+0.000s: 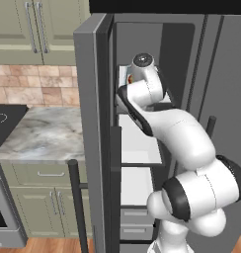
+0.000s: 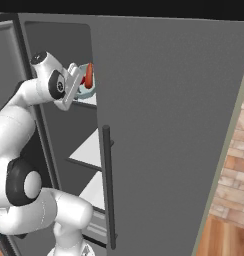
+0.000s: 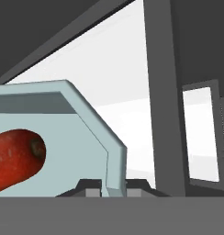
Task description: Take the tomato and carrot out of the freezer and place them in the tupperware container on the counter. Then put the tupperware containing the vegetables back in the freezer.
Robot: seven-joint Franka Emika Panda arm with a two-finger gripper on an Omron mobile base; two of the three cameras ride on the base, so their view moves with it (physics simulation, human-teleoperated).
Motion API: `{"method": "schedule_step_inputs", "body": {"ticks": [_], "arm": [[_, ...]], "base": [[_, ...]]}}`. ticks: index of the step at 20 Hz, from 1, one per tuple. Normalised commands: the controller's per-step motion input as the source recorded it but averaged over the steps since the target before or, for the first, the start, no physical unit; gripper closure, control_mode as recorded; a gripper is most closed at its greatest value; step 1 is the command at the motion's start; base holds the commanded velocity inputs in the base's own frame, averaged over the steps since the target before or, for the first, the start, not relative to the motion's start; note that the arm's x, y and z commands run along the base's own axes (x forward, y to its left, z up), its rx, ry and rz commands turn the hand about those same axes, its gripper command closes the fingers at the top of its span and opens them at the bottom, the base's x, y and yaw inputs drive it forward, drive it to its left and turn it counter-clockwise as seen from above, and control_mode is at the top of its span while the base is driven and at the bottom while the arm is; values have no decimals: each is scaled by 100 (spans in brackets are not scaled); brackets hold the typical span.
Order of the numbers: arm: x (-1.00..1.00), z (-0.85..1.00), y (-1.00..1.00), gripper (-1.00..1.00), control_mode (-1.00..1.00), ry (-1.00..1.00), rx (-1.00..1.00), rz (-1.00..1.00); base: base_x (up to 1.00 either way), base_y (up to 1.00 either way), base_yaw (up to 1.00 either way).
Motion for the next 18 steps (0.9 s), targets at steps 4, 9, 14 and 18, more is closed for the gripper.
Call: {"method": "schedule_step_inputs", "body": {"ticks": [4,9,14,18], "arm": [[47,-22,0,100,-100,-1,0,-4],[45,-12,-4,100,-100,0,0,-3],[44,-18,-12,100,-100,0,0,-1],[33,-21,-23,100,-100,0,-1,-1]], "base": [[0,0,0],[0,0,0],[0,0,0],[0,0,0]]}}
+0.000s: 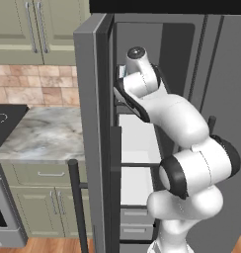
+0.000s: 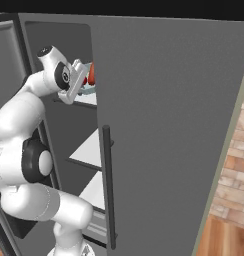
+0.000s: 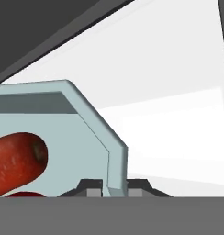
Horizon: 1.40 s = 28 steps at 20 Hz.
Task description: Take the tomato and carrot out of the freezer and place them in the tupperware container on the counter. Then put the tupperware containing the vegetables back in the freezer.
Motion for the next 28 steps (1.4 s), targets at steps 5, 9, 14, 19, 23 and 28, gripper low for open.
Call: {"method": "schedule_step_inputs", "body": {"ticks": [5,9,14,19,23,28], "arm": [[19,-26,-17,-100,-100,-3,-4,-2],[2,-9,-16,-100,-100,-10,-4,-1],[-5,0,-16,-100,-100,-18,-2,0],[-34,4,-23,-100,-100,-20,0,0],[-59,3,-29,-100,-100,-11,0,0],[-72,34,-10,-100,-100,-8,2,0]], "base": [[0,0,0],[0,0,0],[0,0,0],[0,0,0],[0,0,0],[0,0,0]]}}
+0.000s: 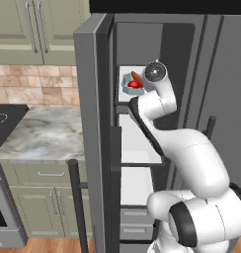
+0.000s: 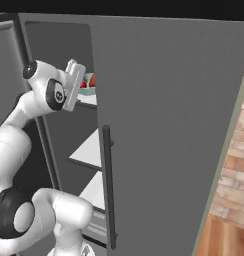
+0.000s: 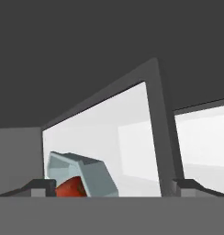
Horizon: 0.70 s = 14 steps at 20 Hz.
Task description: Take the tomato and carrot out of the freezer and place them in the tupperware container on the counter. Then put the tupperware containing the vegetables back in the freezer.
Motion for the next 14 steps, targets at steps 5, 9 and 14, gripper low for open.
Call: {"method": "schedule_step_inputs", "body": {"ticks": [5,9,14], "arm": [[-79,60,0,-100,-100,-7,6,1],[-100,51,0,-100,-100,-1,7,3],[-100,35,0,-100,-100,0,5,4]], "base": [[0,0,0],[0,0,0],[0,0,0]]}}
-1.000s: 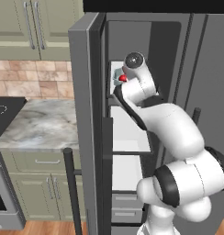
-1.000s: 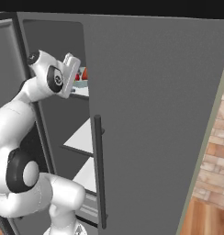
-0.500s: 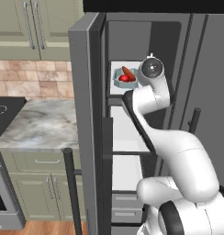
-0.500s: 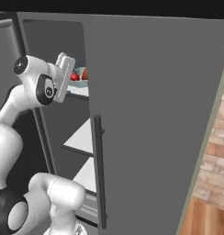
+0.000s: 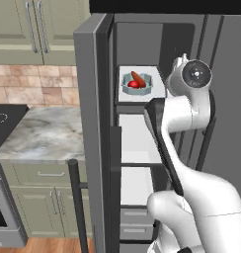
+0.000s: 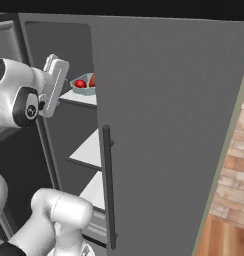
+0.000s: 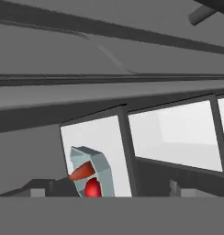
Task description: Take the tomato and carrot out of the freezer and place them in the tupperware container on the counter. Then put the tupperware containing the vegetables back in the freezer.
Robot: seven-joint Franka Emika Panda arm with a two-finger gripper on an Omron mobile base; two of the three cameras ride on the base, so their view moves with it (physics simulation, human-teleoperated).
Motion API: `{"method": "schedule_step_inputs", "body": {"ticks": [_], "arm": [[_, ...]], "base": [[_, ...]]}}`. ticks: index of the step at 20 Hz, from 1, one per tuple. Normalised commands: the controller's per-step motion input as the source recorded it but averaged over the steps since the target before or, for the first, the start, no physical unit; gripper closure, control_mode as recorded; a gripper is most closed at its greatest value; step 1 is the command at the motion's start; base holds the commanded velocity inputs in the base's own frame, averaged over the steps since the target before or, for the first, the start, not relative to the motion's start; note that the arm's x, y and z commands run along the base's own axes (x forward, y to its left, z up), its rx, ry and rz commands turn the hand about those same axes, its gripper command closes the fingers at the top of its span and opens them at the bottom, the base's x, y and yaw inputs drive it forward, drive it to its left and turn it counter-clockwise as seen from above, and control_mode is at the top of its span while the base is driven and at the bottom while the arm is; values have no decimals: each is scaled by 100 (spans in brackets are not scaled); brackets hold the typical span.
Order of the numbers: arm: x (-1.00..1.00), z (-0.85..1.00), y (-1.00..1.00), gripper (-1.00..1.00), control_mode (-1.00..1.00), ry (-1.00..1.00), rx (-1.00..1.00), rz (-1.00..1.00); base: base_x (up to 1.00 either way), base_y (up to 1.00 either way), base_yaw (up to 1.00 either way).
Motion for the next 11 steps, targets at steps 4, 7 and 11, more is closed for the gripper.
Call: {"method": "schedule_step_inputs", "body": {"ticks": [4,7,11], "arm": [[-100,34,0,-100,-100,0,2,4],[-100,35,0,-100,-100,0,0,4],[-100,32,0,-100,-100,0,0,4]], "base": [[0,0,0],[0,0,0],[0,0,0]]}}
